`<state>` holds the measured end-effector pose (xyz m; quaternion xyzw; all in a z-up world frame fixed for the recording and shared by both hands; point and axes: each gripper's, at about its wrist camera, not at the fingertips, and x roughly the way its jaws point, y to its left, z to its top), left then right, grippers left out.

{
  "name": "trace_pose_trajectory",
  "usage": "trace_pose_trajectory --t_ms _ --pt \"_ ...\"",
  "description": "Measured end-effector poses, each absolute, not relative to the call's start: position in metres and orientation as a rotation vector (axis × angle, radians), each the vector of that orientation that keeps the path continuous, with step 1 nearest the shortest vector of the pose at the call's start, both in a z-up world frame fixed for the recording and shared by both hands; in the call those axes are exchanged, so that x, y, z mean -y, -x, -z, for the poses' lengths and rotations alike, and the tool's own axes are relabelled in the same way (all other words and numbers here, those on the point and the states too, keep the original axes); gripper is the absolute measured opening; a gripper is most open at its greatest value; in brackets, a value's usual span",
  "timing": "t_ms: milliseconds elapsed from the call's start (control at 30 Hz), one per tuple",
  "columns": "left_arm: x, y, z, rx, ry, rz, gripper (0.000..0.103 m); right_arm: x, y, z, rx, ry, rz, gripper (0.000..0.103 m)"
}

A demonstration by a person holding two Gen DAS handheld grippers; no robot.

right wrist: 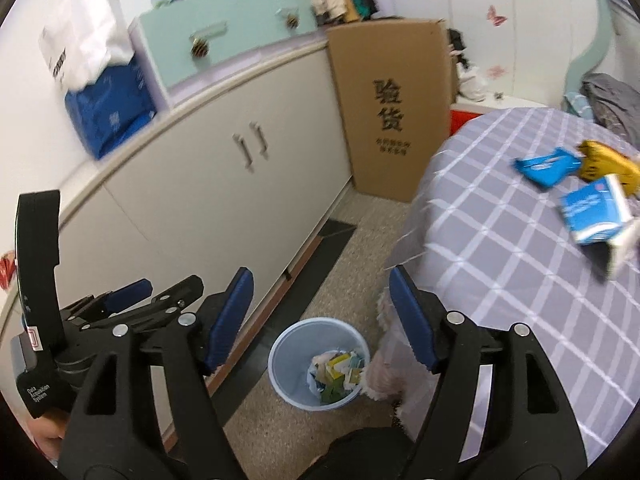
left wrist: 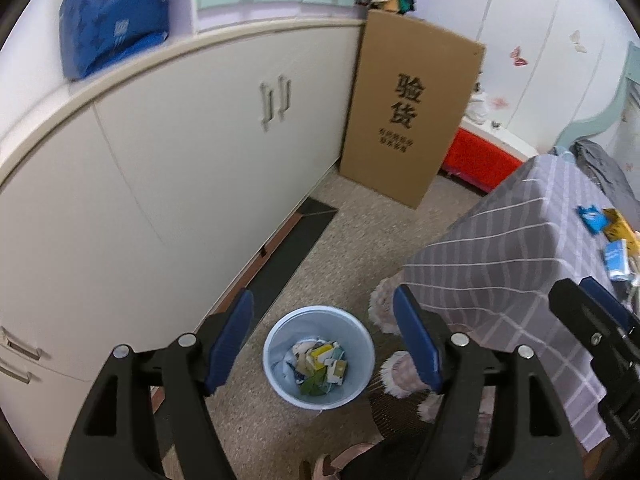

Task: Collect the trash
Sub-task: 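Move both tools back over the table toward the remaining cartons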

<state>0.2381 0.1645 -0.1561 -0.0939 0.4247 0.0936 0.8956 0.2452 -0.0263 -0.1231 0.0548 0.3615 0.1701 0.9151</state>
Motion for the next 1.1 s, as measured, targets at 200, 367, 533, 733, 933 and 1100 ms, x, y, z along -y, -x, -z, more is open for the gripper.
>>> trace_pose_trajectory --t_ms 200,367,533,733,933,1100 --pt "-0.117 -0.233 0.128 -0.822 0.151 -0.105 0.074 0.085 -0.224 0.099 -0.670 -0.152 -0.256 0.072" --pt "-0.059 -0.234 0.110 -0.791 0.101 -0.005 0.074 0.142 -0.207 0.087 -0.633 -0.196 -0.179 0.072" --pt "0.004 -0.232 0.098 -0.777 0.051 0.122 0.076 0.203 -0.188 0.082 -0.602 -0.230 -0.077 0.073" --pt "0.079 -0.230 0.097 -0.793 -0.038 0.251 0.077 0.275 -0.174 0.093 -0.611 -0.302 0.048 0.073" --pt "0.132 -0.235 0.109 -0.826 -0.120 0.330 0.078 0.328 -0.163 0.114 -0.642 -0.382 0.136 0.073" --pt "0.169 -0.251 0.117 -0.818 -0.221 0.368 0.078 0.344 -0.162 0.124 -0.661 -0.405 0.148 0.073"
